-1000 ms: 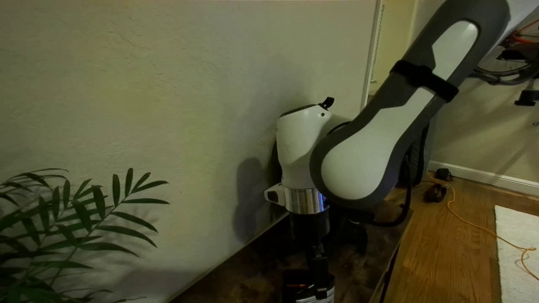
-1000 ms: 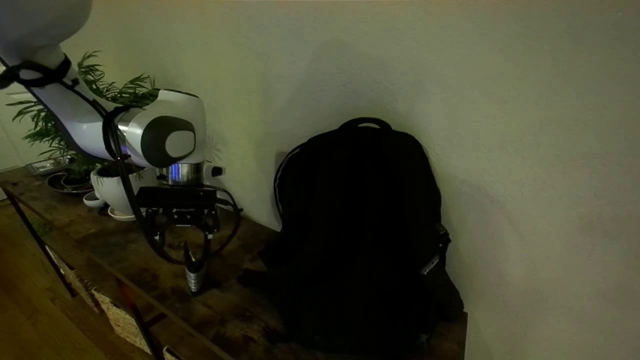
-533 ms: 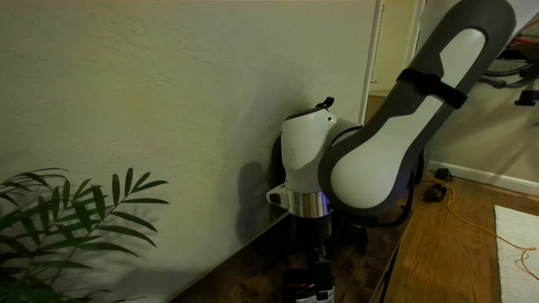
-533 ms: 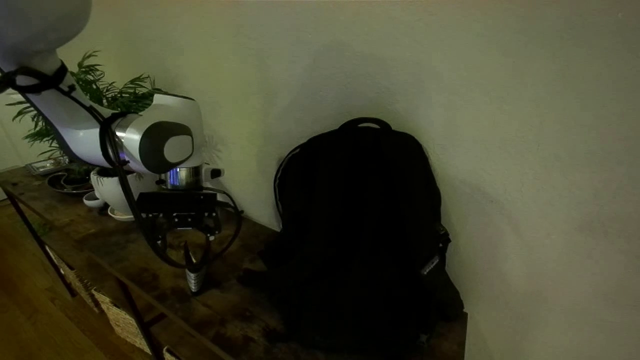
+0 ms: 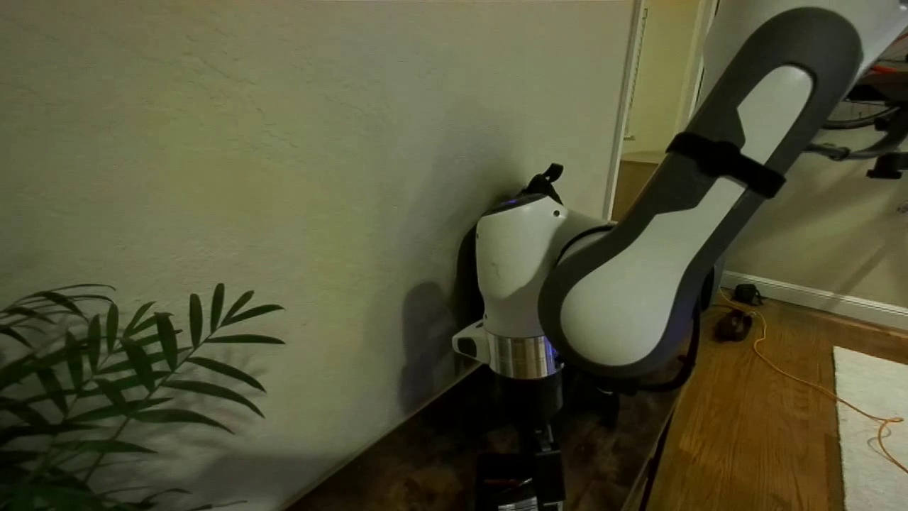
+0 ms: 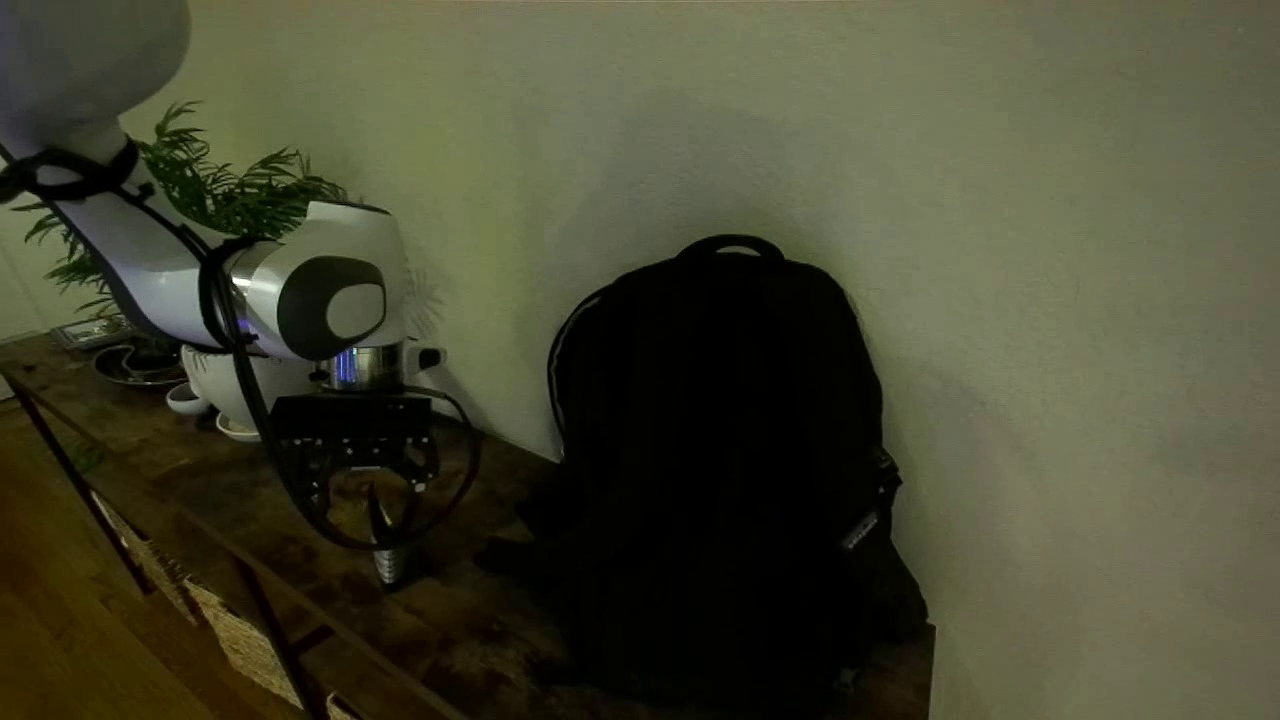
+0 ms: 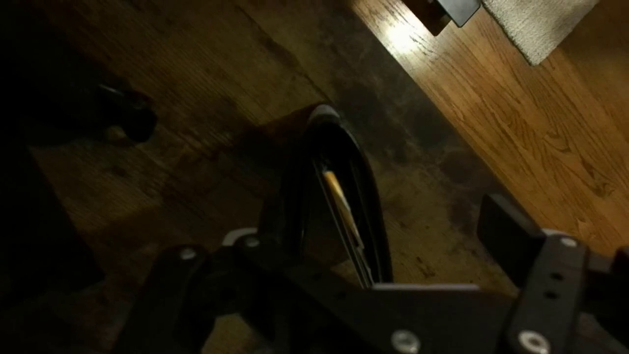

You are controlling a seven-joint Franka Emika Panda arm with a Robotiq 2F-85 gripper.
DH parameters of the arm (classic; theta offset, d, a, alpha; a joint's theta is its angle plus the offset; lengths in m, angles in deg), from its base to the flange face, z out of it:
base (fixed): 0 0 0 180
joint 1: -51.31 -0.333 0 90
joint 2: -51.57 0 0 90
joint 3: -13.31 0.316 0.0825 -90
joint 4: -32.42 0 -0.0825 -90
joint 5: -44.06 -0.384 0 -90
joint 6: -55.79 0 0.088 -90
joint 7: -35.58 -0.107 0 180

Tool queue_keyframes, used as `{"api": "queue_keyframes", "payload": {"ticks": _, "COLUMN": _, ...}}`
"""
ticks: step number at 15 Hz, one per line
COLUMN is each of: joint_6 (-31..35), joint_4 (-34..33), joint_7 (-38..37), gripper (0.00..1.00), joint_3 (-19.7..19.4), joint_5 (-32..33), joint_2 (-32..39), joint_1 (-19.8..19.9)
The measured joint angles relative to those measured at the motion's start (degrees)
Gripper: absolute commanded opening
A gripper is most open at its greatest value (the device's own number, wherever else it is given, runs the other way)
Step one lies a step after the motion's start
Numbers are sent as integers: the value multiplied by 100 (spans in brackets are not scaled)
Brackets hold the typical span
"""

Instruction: Pick up the wallet and put it in the bag

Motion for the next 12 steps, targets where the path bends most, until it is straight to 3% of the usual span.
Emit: {"api": "queue_keyframes", "payload": {"ticks": 12, "joint_6": 14, "joint_4": -324, "joint_7": 0, "gripper": 100, "joint_3": -52, "joint_5": 0, "joint_2": 280, "joint_1": -1}}
